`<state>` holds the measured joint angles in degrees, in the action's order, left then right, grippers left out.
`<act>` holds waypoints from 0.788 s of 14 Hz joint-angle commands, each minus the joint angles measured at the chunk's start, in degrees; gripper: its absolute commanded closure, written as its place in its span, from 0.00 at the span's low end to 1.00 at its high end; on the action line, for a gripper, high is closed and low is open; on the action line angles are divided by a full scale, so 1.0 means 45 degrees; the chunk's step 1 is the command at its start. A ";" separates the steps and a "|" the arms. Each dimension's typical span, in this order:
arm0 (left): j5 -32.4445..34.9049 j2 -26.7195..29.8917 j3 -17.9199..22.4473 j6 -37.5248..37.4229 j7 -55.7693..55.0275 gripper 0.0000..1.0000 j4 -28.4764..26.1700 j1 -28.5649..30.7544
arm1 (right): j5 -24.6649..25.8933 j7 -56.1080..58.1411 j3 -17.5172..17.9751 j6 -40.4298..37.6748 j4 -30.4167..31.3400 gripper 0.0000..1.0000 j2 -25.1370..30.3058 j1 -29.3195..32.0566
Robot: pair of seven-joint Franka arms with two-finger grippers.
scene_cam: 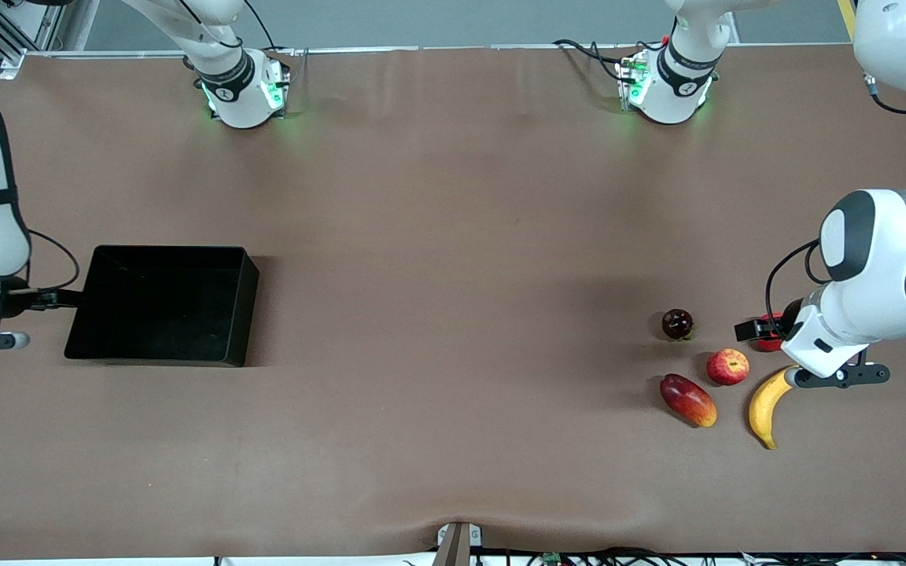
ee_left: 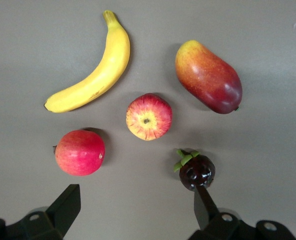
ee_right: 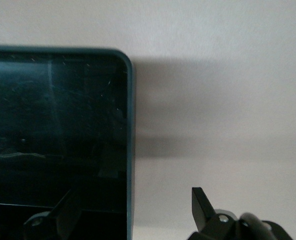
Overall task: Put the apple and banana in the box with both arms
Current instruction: 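Grasp the red-yellow apple with the left gripper while the right gripper pushes the box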
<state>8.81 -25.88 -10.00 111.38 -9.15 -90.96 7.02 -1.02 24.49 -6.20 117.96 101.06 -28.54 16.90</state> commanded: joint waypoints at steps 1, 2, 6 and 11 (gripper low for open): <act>0.0289 -0.0322 -0.0063 0.0598 -0.0155 0.00 -0.0081 0.0197 | -0.0241 0.0319 0.0187 0.0252 0.0509 0.30 0.0055 0.0424; 0.0269 -0.0420 -0.0063 0.0716 -0.0155 0.00 -0.0100 0.0198 | -0.0241 0.0319 0.0187 0.0252 0.0529 0.49 0.0054 0.0425; 0.0269 -0.0694 -0.0063 0.1068 -0.0155 0.00 -0.0139 0.0178 | -0.0474 0.0319 0.0207 0.0233 0.0529 0.92 -0.0122 0.0367; 0.0269 -0.1103 -0.0082 0.1459 -0.0155 0.00 -0.0139 0.0159 | -0.0573 0.0280 0.0226 0.0019 0.0452 1.00 -0.0122 0.0249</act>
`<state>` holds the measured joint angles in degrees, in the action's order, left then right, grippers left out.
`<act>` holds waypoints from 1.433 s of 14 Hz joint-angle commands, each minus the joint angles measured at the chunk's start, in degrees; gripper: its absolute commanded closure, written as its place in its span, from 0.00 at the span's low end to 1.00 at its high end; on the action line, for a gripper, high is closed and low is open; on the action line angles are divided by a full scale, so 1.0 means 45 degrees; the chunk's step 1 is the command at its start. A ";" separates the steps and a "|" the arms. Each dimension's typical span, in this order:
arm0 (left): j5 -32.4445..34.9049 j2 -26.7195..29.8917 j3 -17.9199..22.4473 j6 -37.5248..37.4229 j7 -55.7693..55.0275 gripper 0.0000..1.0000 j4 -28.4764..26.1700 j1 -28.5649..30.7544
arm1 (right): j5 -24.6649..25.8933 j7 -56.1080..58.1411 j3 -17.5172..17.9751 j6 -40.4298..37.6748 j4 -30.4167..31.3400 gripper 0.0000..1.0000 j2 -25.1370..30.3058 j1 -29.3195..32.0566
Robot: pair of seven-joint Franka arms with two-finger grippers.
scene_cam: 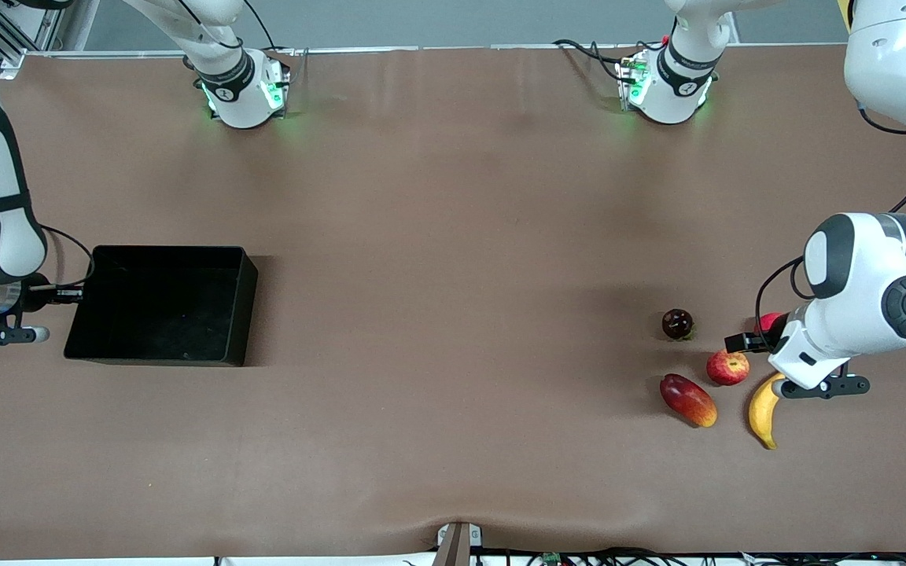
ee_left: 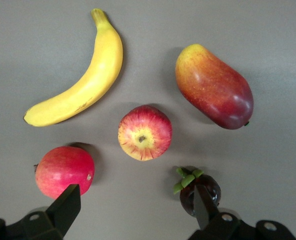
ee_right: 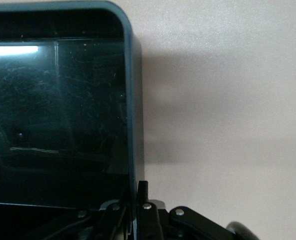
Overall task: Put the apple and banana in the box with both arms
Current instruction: 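Grasp the red-yellow apple with the left gripper while the right gripper pushes the box, then push the black box toward the fruit with the right gripper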
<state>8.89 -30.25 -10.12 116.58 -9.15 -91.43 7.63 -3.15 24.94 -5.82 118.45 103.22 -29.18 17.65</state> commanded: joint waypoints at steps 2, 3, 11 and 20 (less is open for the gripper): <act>0.0251 -0.0326 -0.0057 0.0518 -0.0155 0.00 -0.0073 0.0024 | -0.0255 0.0160 0.0160 -0.0926 -0.0472 1.00 0.0059 0.0042; 0.0252 -0.0424 -0.0037 0.0558 -0.0155 0.00 -0.0073 0.0024 | -0.0527 0.0160 0.0141 -0.1686 -0.0901 1.00 0.0060 0.0042; 0.0232 -0.0699 -0.0037 0.1923 -0.0155 0.00 -0.0834 0.0102 | -0.2756 0.0025 0.0179 -0.4603 -0.2253 1.00 0.0235 -0.1145; 0.0232 -0.0913 -0.0057 0.2179 -0.0194 0.00 -0.0893 0.0161 | -0.4882 -0.2182 0.0160 -0.4546 -0.2058 1.00 0.0314 -0.4504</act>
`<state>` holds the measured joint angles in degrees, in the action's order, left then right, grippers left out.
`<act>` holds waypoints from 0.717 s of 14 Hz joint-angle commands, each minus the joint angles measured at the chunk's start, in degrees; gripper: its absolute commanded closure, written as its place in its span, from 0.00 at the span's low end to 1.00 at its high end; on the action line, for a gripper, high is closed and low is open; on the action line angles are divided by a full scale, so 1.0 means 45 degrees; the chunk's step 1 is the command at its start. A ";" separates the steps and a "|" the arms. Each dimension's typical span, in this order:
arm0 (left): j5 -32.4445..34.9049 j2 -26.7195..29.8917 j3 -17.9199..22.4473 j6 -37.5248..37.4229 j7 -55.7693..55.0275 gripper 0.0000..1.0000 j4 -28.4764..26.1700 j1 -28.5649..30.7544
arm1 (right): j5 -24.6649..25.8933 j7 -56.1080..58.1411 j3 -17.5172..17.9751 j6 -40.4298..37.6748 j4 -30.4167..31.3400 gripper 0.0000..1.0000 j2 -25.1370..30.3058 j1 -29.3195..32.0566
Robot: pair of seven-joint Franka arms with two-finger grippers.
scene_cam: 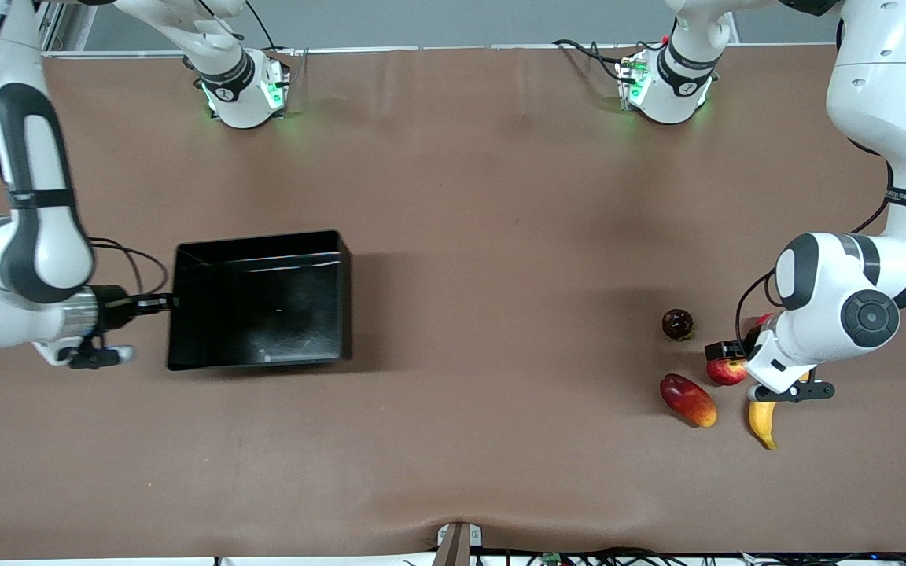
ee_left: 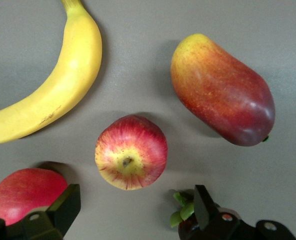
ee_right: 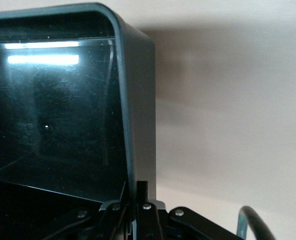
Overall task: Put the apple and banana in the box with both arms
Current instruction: 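Push the black box toward the fruit with the right gripper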
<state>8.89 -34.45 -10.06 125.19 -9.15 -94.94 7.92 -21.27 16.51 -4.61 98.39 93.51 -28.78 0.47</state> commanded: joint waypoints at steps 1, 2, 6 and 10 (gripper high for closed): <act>0.0232 -0.0039 -0.0068 0.0267 -0.0175 0.00 -0.0094 0.0095 | -0.1264 -0.0773 -0.0109 0.0010 0.0157 1.00 0.0225 -0.1096; 0.0232 -0.0058 -0.0049 0.0286 -0.0174 0.00 -0.0094 0.0095 | -0.1462 -0.1358 -0.0109 0.0204 0.0158 1.00 0.0205 -0.1583; 0.0232 -0.0526 -0.0068 0.1320 -0.0155 0.00 -0.0074 0.0349 | -0.1716 -0.3586 -0.0109 0.1298 0.0158 1.00 0.0186 -0.3810; 0.0232 -0.0761 -0.0068 0.1555 -0.0078 0.00 -0.0055 0.0349 | -0.2323 -0.4390 -0.0109 0.2176 0.0157 1.00 -0.0087 -0.5179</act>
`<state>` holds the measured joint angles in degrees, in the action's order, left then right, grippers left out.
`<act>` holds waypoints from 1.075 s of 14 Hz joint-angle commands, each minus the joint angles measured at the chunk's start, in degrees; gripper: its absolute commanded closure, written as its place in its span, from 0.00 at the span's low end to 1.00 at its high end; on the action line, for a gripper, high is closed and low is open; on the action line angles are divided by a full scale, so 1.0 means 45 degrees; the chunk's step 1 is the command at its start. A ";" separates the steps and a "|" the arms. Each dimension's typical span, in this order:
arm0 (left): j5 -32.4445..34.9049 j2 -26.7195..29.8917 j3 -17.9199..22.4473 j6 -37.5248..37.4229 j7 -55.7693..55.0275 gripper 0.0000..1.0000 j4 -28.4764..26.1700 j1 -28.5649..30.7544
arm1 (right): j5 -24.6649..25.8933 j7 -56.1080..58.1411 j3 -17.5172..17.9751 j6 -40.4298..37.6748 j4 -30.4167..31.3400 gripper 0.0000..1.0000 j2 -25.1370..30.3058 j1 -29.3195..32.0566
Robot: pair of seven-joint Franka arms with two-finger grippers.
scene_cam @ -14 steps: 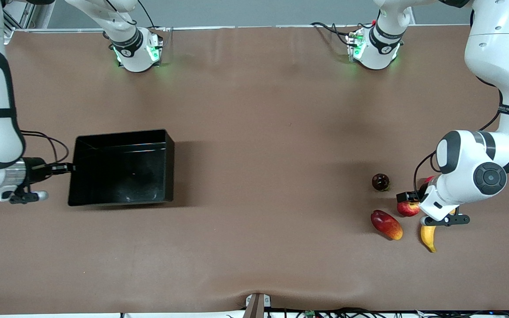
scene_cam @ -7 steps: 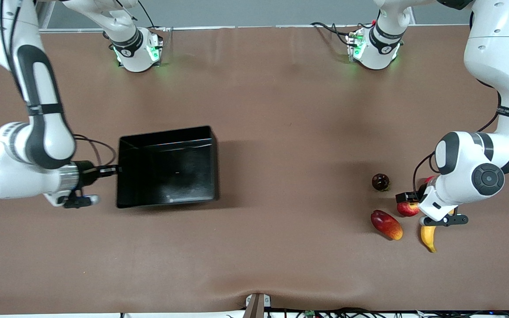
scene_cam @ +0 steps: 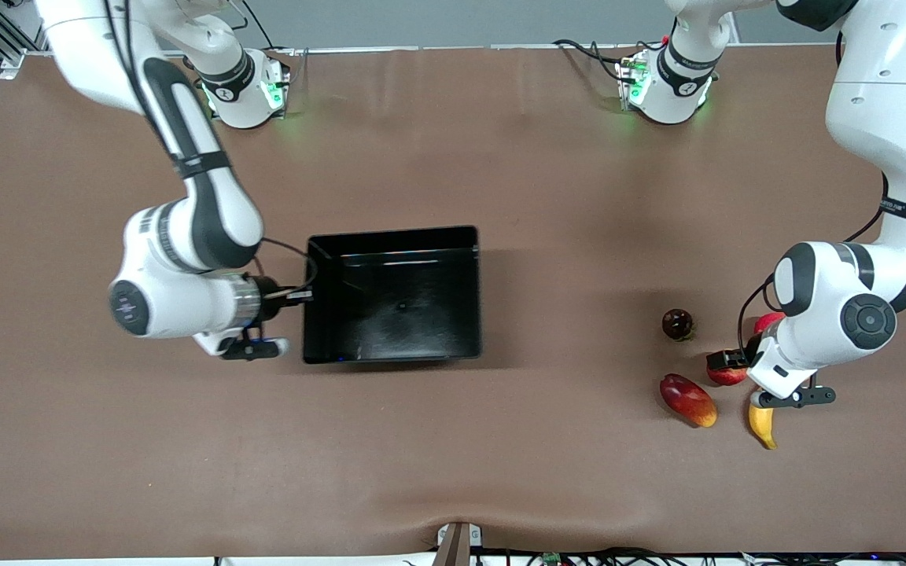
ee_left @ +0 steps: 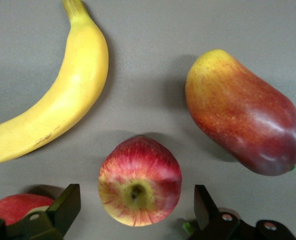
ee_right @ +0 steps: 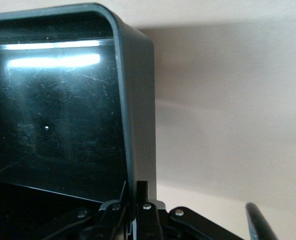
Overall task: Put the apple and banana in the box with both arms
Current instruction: 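Push the black box toward the fruit with the right gripper, then carry the apple over the box with the left gripper while the right gripper withdraws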
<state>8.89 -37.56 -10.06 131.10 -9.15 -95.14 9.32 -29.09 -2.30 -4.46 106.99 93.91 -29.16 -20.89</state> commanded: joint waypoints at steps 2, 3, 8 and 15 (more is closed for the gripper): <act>0.0212 -0.0245 -0.0069 0.0358 -0.0154 0.00 0.0047 0.0018 | -0.0605 -0.0349 -0.0141 0.0909 0.0146 1.00 -0.0199 -0.0981; 0.0231 -0.0266 -0.0049 0.0358 -0.0155 0.00 0.0048 -0.0040 | -0.0605 -0.0658 -0.0141 0.1143 0.0166 1.00 -0.0355 -0.1273; 0.0251 -0.0383 -0.0049 0.0397 0.0001 1.00 0.0126 -0.0040 | -0.0586 -0.3099 -0.0161 0.2939 0.0166 1.00 -0.1155 -0.2835; 0.0349 0.1390 -0.0264 -0.0983 0.0138 1.00 0.0028 0.0175 | -0.0822 -0.3748 -0.0199 0.3295 0.0049 0.00 -0.1470 -0.3189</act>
<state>9.30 -36.52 -10.34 131.24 -8.43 -93.97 10.06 -31.50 -18.32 -4.87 122.11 94.74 -35.66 -34.86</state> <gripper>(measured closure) 0.282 0.793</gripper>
